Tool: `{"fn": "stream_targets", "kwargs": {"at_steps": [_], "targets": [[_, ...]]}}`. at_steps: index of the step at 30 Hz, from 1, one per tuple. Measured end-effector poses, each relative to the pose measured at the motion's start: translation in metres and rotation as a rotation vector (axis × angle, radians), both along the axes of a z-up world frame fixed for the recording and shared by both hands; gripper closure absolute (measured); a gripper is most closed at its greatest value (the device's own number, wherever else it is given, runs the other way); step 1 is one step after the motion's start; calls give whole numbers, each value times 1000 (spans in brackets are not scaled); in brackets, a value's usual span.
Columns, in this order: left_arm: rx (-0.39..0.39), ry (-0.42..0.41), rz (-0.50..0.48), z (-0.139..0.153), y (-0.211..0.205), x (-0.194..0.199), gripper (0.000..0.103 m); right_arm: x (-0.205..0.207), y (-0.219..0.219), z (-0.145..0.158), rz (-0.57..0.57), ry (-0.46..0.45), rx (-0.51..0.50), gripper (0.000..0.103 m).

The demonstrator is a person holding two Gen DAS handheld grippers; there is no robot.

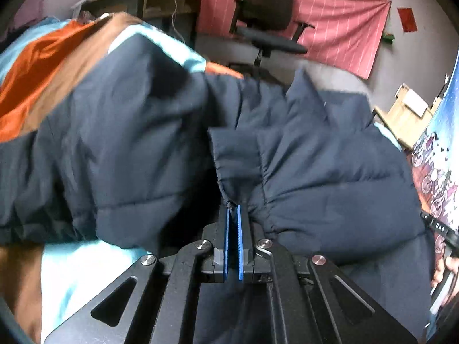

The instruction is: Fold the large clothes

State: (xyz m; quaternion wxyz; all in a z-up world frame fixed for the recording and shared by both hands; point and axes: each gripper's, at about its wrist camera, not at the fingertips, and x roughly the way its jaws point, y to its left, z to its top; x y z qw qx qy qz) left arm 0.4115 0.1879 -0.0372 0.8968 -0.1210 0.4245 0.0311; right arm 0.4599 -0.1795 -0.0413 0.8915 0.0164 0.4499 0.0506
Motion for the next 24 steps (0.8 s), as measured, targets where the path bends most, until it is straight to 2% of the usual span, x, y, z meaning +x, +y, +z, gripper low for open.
{"fn": "stream_targets", "kwargs": {"at_steps": [6, 9, 12, 14, 15, 16, 17, 18, 20, 22, 24], "targets": [[76, 45, -26, -15, -11, 10, 99, 2, 15, -25, 62, 16, -87, 75], [64, 53, -15, -24, -10, 10, 98, 2, 19, -30, 71, 6, -122, 76], [27, 15, 10, -15, -4, 3, 95, -1, 23, -28, 73, -10, -165, 76], [53, 11, 40, -9, -1, -7, 92, -4, 20, -20, 64, -26, -167, 74], [64, 9, 45, -4, 0, -13, 84, -7, 20, -14, 50, -35, -169, 69], [68, 5, 49, 1, 2, -20, 72, -8, 20, -9, 35, -43, -165, 51], [63, -3, 56, 5, 6, -27, 67, -14, 19, 0, -6, -67, -139, 24], [41, -20, 63, 9, 11, -36, 65, -16, 20, 6, -23, -83, -116, 16], [-12, -45, 85, 19, 23, -49, 62, -28, 34, 24, -21, -140, -39, 15], [-17, -51, 157, 27, 41, -63, 30, -30, 59, 33, 36, -155, -37, 15], [-61, -75, 234, 32, 68, -80, 29, -35, 96, 42, 128, -167, -39, 15]]}}
